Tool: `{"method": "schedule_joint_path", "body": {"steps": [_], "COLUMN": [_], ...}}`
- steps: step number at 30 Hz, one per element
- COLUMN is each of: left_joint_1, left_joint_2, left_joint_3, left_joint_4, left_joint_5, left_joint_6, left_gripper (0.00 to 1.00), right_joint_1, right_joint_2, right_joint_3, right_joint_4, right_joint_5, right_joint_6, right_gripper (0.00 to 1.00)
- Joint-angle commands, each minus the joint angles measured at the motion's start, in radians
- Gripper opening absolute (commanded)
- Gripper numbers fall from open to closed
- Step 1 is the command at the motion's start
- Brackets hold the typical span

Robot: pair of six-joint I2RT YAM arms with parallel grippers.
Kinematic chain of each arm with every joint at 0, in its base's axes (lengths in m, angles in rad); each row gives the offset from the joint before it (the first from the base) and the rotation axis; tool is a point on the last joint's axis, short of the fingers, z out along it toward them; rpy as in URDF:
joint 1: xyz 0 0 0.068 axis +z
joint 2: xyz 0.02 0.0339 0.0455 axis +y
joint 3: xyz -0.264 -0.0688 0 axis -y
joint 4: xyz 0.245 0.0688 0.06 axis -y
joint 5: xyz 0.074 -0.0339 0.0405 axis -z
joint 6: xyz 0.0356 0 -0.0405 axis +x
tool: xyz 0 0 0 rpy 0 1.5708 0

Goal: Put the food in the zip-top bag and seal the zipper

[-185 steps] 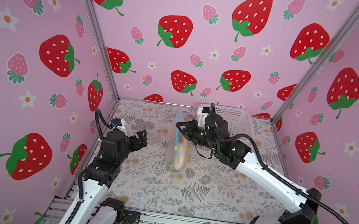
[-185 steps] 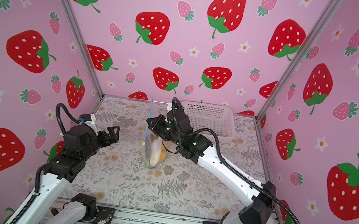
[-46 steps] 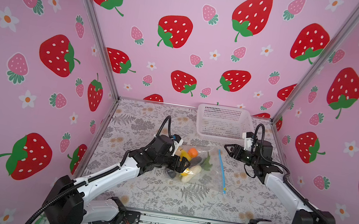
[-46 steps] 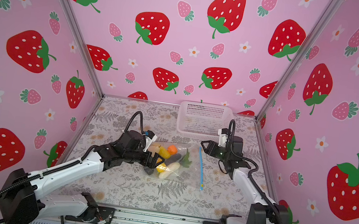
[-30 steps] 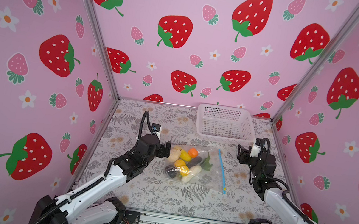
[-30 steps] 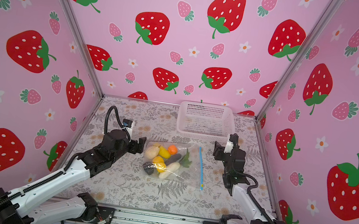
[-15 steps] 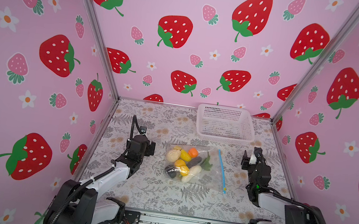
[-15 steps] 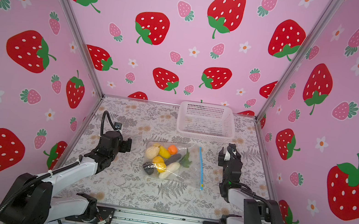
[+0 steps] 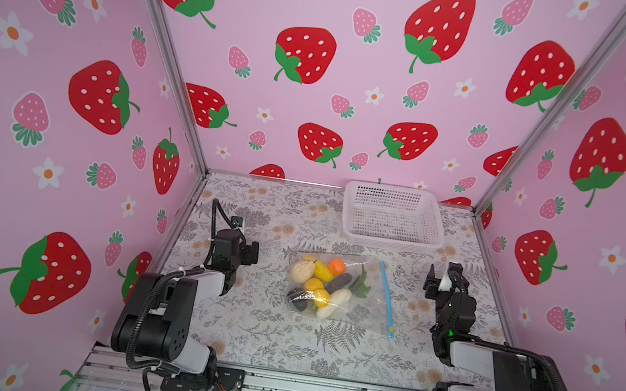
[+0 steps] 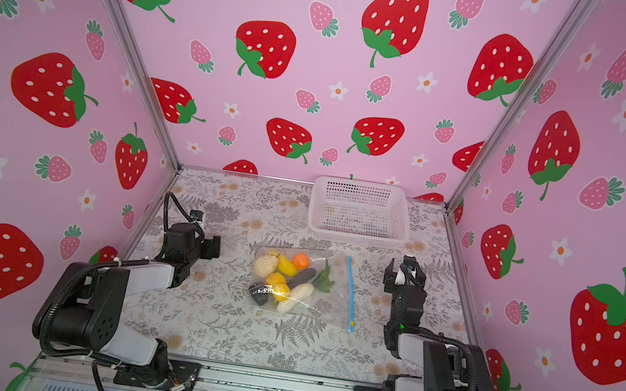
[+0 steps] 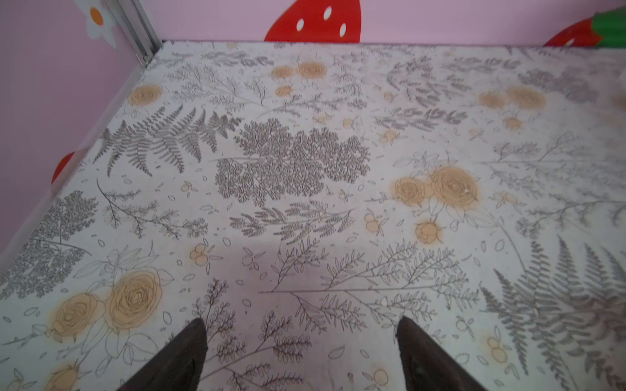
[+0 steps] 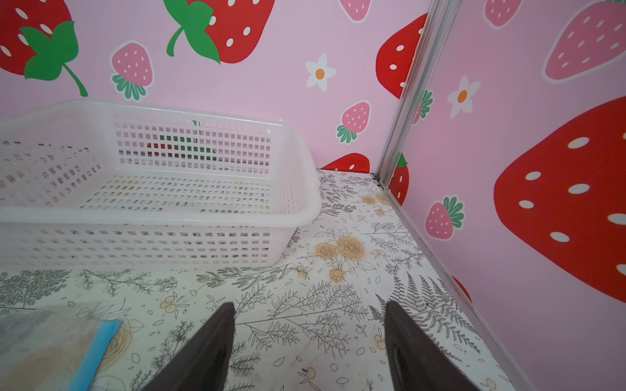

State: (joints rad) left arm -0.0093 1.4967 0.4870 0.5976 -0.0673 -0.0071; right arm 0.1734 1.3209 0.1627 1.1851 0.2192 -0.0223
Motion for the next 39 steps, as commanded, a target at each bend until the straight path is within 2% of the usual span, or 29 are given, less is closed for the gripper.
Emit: {"method": "schedule_joint_path", "body": {"steps": [1, 6, 11, 16, 20, 22, 25, 29, 30, 34, 39], "left_joint_1": [-0.003, -0.003, -0.003, 0.002, 0.002, 0.003, 0.006, 0.007, 0.007, 0.008, 0.009], "left_joint_2": [0.030, 0.045, 0.045, 0.051, 0.049, 0.050, 0.054, 0.051, 0.051, 0.057, 0.063], "left_joint_3": [-0.068, -0.075, -0.069, -0.048, -0.050, -0.048, -0.041, -0.043, -0.044, -0.032, -0.021], "left_joint_4": [0.214, 0.242, 0.230, 0.195, 0.196, 0.195, 0.183, 0.185, 0.186, 0.170, 0.155], "left_joint_5": [0.047, -0.007, -0.017, -0.027, -0.022, -0.021, -0.051, -0.054, -0.057, -0.058, -0.048], "left_joint_6": [0.011, -0.011, -0.020, -0.028, -0.024, -0.025, -0.047, -0.047, -0.048, -0.050, -0.051], "left_gripper": [0.88, 0.90, 0.92, 0.93, 0.93, 0.93, 0.94, 0.94, 0.94, 1.00, 0.99], "right_joint_1": [-0.008, -0.009, -0.012, -0.030, -0.041, -0.041, -0.045, -0.052, -0.053, -0.052, -0.052], "right_joint_2": [0.022, 0.155, 0.254, 0.245, 0.251, 0.251, 0.259, 0.261, 0.261, 0.261, 0.258], "right_joint_3": [-0.027, -0.077, -0.072, -0.018, 0.066, 0.070, 0.111, 0.120, 0.120, 0.119, 0.115], "right_joint_4": [0.126, 0.326, 0.412, 0.304, 0.143, 0.135, 0.062, 0.049, 0.049, 0.048, 0.053], "right_joint_5": [-0.003, 0.003, -0.008, -0.036, -0.045, -0.044, -0.054, -0.064, -0.066, -0.067, -0.067], "right_joint_6": [0.001, 0.001, -0.001, 0.012, 0.023, 0.024, 0.026, 0.030, 0.030, 0.030, 0.027], "right_gripper": [0.70, 0.70, 0.72, 0.75, 0.78, 0.81, 0.79, 0.85, 0.99, 0.99, 0.99]}}
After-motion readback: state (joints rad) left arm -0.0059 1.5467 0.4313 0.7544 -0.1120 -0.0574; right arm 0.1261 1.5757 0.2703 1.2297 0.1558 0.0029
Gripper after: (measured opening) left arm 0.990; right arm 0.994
